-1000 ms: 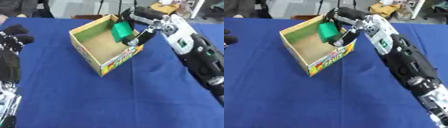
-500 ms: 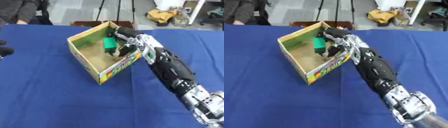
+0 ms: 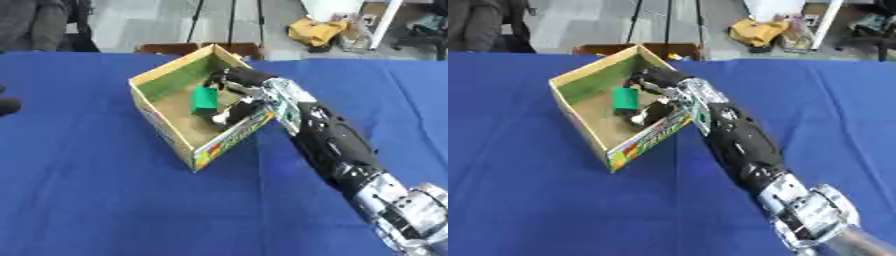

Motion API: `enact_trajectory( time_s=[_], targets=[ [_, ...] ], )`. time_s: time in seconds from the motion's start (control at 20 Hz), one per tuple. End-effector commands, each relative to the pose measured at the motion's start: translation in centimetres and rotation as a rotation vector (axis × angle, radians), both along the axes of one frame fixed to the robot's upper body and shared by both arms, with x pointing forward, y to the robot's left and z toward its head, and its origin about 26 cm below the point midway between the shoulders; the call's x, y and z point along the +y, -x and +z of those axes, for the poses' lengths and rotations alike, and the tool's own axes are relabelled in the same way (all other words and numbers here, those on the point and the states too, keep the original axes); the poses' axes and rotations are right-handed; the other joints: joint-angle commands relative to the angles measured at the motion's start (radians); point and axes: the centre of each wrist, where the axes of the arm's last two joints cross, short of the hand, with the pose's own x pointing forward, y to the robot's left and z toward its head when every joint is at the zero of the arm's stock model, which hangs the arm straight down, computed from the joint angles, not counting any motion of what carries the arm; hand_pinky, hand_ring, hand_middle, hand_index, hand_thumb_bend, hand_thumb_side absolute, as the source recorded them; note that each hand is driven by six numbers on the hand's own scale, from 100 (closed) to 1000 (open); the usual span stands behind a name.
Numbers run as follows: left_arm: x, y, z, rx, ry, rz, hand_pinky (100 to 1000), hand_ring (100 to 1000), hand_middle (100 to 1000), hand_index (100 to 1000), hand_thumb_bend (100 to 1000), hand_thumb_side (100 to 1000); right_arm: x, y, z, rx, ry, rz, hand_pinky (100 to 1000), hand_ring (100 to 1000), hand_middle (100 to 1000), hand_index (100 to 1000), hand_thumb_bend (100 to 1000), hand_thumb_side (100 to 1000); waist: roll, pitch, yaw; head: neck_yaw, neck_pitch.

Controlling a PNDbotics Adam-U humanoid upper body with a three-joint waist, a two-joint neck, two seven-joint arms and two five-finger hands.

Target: Pick up objects on the table and place them in the box.

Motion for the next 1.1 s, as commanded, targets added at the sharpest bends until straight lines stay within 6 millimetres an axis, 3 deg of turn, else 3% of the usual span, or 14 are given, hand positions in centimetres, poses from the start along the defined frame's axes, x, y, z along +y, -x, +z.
enact_trajectory(
  time_s=[0.05,0.1,0.2,0.25,0.3,0.35,0.55,0.6,0.65,0.7,1.1],
  targets=[
    [0.1,0.2,0.8,-0.031,-0.003,-0.006,704,612,619,744,613,999,-0.2,0.2,2.8,-0.096,0.001,0.023,679,769,860,891,599,623,0.004,-0.027,-0.007,0.006,-0.007],
    [0.1,0.2,0.7,-0.029,-0.004,-0.004,704,612,619,744,613,999,0.0,0.3,3.1,-0.111,-0.008,0.036,678,768,857,890,588,618,0.004,-0.029,-0.011,0.009,-0.006],
    [0.3,0.2,0.5,-0.023,-0.005,0.003,704,612,619,744,614,998,0.0,0.7,4.0,-0.147,-0.040,0.066,657,747,834,879,479,614,0.006,-0.035,-0.023,0.019,-0.001],
    [0.5,0.2,0.4,-0.019,-0.004,0.009,704,612,619,744,615,998,0.0,0.9,4.6,-0.167,-0.063,0.080,651,741,826,875,480,552,0.007,-0.039,-0.032,0.026,0.003],
    [0.6,0.3,0.2,-0.015,-0.004,0.014,704,612,619,743,615,998,-0.1,1.2,5.0,-0.182,-0.087,0.094,639,727,813,867,435,587,0.009,-0.043,-0.041,0.032,0.006],
    [0.8,0.3,0.0,-0.009,-0.002,0.021,704,612,619,743,615,998,-0.1,1.6,5.6,-0.202,-0.115,0.113,636,724,808,865,438,528,0.010,-0.047,-0.052,0.039,0.013],
    [1.6,0.4,-0.9,0.016,0.001,0.056,705,612,619,743,614,999,-0.2,3.9,7.5,-0.271,-0.286,0.207,598,682,761,830,333,511,0.018,-0.064,-0.115,0.083,0.035],
    [1.8,0.4,-1.1,0.020,0.002,0.065,705,611,619,743,614,1000,-0.3,4.7,7.7,-0.277,-0.347,0.230,595,678,757,827,315,514,0.020,-0.066,-0.132,0.096,0.038],
    [2.0,0.4,-1.3,0.024,0.003,0.075,705,612,619,743,611,979,-0.3,5.5,7.9,-0.277,-0.414,0.249,579,662,739,813,242,578,0.020,-0.067,-0.148,0.109,0.041],
    [2.2,0.4,-1.4,0.027,0.003,0.084,705,612,619,743,615,1000,-0.5,6.4,7.9,-0.271,-0.490,0.265,575,659,733,810,245,526,0.021,-0.068,-0.163,0.121,0.043],
    [3.6,0.4,-2.1,0.045,0.012,0.154,713,617,623,743,617,1000,-3.3,13.1,5.6,-0.139,-1.013,0.252,557,648,710,783,127,623,0.033,-0.064,-0.252,0.208,0.040]
  ],
)
